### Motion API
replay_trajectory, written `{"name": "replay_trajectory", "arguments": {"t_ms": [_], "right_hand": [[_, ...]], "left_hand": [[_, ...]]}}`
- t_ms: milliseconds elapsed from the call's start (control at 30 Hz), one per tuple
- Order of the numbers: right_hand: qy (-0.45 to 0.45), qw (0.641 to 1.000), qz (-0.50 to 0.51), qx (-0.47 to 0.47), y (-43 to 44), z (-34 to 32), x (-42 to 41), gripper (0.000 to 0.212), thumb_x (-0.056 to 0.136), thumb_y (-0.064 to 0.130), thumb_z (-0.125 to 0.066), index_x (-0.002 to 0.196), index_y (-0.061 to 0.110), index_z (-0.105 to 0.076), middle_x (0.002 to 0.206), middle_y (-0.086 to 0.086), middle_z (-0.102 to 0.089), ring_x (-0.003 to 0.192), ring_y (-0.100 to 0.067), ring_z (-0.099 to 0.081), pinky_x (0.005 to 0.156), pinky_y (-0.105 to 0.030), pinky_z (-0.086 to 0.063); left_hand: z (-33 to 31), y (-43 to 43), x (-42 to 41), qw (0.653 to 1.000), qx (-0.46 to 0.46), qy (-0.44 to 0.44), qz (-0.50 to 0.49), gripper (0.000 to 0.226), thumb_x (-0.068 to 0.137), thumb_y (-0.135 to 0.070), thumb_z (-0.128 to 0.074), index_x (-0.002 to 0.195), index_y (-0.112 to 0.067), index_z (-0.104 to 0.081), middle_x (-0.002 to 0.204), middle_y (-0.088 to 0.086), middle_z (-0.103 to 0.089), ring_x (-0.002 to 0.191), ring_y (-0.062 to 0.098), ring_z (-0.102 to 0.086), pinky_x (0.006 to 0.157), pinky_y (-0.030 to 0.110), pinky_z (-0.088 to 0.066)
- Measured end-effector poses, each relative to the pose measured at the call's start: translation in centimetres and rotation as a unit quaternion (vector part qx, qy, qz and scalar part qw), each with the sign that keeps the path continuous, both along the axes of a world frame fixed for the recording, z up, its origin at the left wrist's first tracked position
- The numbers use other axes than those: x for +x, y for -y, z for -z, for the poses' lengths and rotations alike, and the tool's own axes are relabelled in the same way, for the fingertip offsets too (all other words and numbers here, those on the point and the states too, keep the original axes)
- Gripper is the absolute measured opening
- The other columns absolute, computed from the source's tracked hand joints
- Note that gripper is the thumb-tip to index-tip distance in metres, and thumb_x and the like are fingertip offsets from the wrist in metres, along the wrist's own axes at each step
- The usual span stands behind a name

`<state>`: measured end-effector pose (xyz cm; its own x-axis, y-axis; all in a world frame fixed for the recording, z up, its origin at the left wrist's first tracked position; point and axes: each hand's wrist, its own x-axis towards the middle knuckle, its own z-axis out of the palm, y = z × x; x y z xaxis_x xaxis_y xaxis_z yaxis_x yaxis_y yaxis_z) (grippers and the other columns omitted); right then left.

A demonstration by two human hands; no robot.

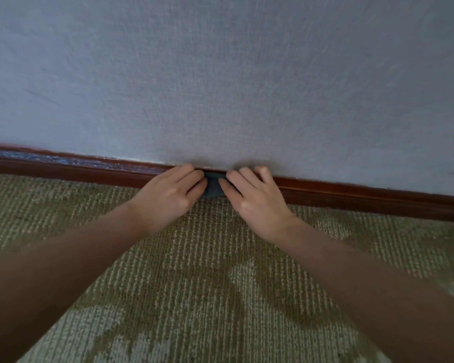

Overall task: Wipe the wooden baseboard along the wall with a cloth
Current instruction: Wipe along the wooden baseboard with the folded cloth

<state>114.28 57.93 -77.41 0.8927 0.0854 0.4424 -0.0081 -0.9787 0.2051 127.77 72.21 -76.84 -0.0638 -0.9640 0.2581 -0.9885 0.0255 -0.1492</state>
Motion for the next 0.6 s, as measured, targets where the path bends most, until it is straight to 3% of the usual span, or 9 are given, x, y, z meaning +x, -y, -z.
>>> {"name": "replay_trajectory", "arguments": {"t_ms": [100, 167, 267, 600], "right_hand": [[-0.004, 1.000, 0.007, 0.005, -0.4, 0.1, 0.3, 0.026, 0.083, 0.001, -0.046, 0.095, -0.002, -0.070, 0.087, -0.011, -0.067, 0.079, -0.025, -0.064, 0.074, -0.033, -0.034], [-0.013, 1.000, 0.010, 0.013, -0.6, 0.1, 0.4, 0.028, 0.082, 0.001, -0.045, 0.094, -0.002, -0.070, 0.086, -0.012, -0.067, 0.079, -0.025, -0.064, 0.072, -0.033, -0.037], [-0.021, 1.000, 0.003, 0.020, -0.5, -0.2, 0.4, 0.030, 0.083, 0.002, -0.043, 0.094, -0.003, -0.070, 0.085, -0.012, -0.067, 0.078, -0.026, -0.064, 0.070, -0.032, -0.037], [-0.028, 0.998, -0.009, 0.055, -0.2, 0.1, 0.3, 0.030, 0.081, 0.003, -0.043, 0.091, -0.004, -0.071, 0.086, -0.014, -0.068, 0.076, -0.027, -0.065, 0.069, -0.034, -0.036]], "left_hand": [[0.2, 0.0, 0.0, 1.000, 0.001, -0.023, -0.009, 0.027, 0.081, 0.002, -0.043, 0.087, 0.007, -0.069, 0.086, 0.019, -0.065, 0.077, 0.032, -0.063, 0.072, 0.036, -0.055], [-0.1, 0.0, 0.0, 0.999, 0.004, -0.034, -0.008, 0.016, 0.075, 0.006, -0.056, 0.085, 0.006, -0.069, 0.084, 0.018, -0.065, 0.076, 0.031, -0.062, 0.070, 0.035, -0.056], [-0.8, 0.1, 0.0, 0.999, 0.021, -0.040, -0.004, 0.020, 0.062, 0.006, -0.074, 0.081, 0.003, -0.070, 0.079, 0.013, -0.065, 0.072, 0.027, -0.061, 0.066, 0.032, -0.055], [-2.6, 0.9, -1.0, 0.995, 0.074, -0.042, -0.041, 0.024, 0.051, 0.001, -0.083, 0.073, -0.002, -0.072, 0.070, 0.008, -0.064, 0.067, 0.024, -0.063, 0.060, 0.025, -0.052]]}}
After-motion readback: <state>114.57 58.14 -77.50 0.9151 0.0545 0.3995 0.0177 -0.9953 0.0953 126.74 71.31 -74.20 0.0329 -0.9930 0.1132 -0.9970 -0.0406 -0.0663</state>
